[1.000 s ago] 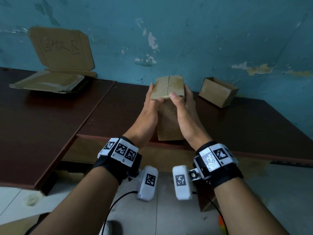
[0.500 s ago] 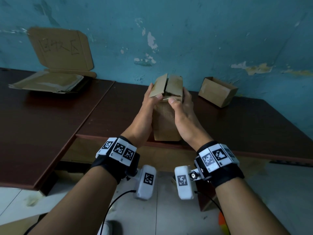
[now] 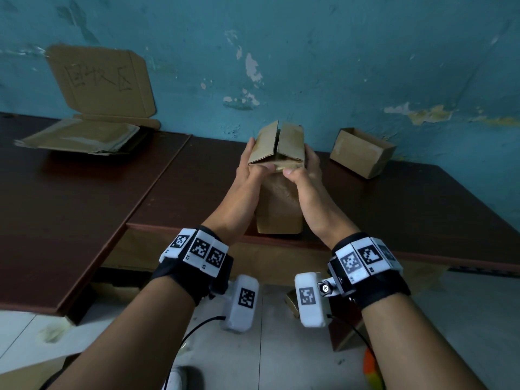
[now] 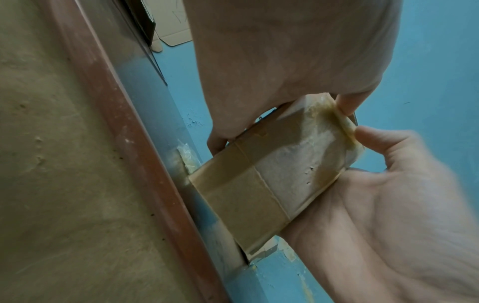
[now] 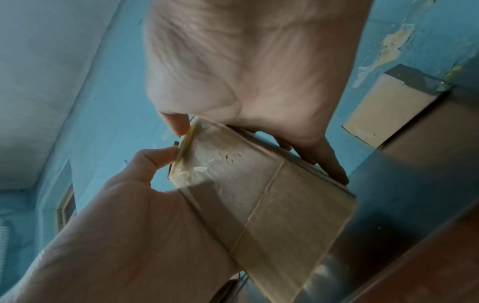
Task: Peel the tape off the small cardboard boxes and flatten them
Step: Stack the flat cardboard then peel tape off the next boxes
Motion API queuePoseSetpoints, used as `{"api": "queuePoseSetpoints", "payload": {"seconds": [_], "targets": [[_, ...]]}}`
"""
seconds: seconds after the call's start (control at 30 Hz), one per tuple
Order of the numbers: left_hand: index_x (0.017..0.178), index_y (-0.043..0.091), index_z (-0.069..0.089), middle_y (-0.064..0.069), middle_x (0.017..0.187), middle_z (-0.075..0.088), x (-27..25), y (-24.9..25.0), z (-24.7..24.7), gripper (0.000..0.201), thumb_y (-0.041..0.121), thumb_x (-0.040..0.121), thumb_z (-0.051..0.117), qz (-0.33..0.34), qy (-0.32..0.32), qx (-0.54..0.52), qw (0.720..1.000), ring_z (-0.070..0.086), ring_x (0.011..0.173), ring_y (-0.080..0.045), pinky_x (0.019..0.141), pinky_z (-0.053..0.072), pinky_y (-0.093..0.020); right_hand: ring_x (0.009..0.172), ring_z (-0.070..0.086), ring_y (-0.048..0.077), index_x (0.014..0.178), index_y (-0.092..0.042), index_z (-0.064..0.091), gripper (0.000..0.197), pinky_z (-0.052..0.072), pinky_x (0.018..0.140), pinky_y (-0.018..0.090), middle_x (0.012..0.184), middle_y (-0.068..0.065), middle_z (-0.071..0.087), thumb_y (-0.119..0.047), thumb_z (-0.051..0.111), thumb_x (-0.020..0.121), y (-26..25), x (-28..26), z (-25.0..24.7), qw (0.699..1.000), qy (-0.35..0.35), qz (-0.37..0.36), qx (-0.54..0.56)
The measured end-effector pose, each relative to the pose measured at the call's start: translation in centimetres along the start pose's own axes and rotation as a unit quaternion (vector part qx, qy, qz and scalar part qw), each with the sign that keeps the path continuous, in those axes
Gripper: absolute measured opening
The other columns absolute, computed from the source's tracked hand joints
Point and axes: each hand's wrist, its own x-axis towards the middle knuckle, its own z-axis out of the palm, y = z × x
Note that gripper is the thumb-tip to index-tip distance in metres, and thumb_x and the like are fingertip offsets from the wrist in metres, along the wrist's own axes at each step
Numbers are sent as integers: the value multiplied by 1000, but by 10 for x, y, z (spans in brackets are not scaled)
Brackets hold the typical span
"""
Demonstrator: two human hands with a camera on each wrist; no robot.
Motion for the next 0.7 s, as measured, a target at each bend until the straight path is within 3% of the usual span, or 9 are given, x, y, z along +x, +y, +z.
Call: {"api": "queuePoseSetpoints", "payload": {"seconds": [0.1, 0.2, 0.33, 0.5, 0.63, 0.7], "targets": [[169, 52, 15, 7, 171, 36, 1, -3, -2, 97, 63, 86, 65, -1, 7, 40, 999, 40, 156, -14, 129, 35, -51, 162, 31, 19, 172, -34, 23, 109, 32, 132, 55, 168, 5, 34, -65, 59, 74, -3, -3, -4, 1000, -11, -1, 9], [168, 54, 12, 6, 172, 32, 0, -3, -1, 97, 68, 86, 61, 3, 13, 70, 997, 35, 158, -14, 131, 32, -50, 162, 31, 19, 171, -37, 26, 105, 31, 133, 56, 166, 2, 37, -63, 60, 76, -3, -4, -9, 1000, -23, 3, 7], [171, 47, 6, 7, 174, 27, -3, -3, 1, 103, 71, 86, 59, 20, 8, 94, 995, 30, 160, -11, 133, 29, -48, 161, 33, 21, 167, -46, 28, 98, 32, 130, 59, 165, 1, 41, -62, 66, 79, -2, -4, -10, 999, -40, 6, -3], [173, 36, 3, 12, 172, 25, -4, -3, 0, 104, 66, 89, 58, 34, 2, 104, 994, 28, 158, -3, 134, 26, -42, 159, 37, 19, 167, -49, 26, 98, 35, 128, 60, 165, 0, 41, -72, 65, 81, -3, -4, -7, 999, -27, 17, -7], [172, 39, 2, 8, 175, 24, -2, -5, -2, 107, 68, 85, 58, 32, 0, 105, 994, 28, 160, -6, 134, 26, -42, 157, 39, 20, 167, -50, 25, 98, 38, 127, 59, 163, 0, 41, -72, 64, 80, -5, -5, -6, 999, -23, 23, -10], [170, 48, 7, 9, 175, 27, 0, -7, -3, 99, 67, 89, 60, 17, -6, 92, 996, 29, 161, -9, 133, 28, -46, 158, 37, 20, 169, -46, 24, 102, 37, 128, 59, 165, 0, 38, -72, 62, 78, -6, -6, -6, 999, -22, 21, -15]]}}
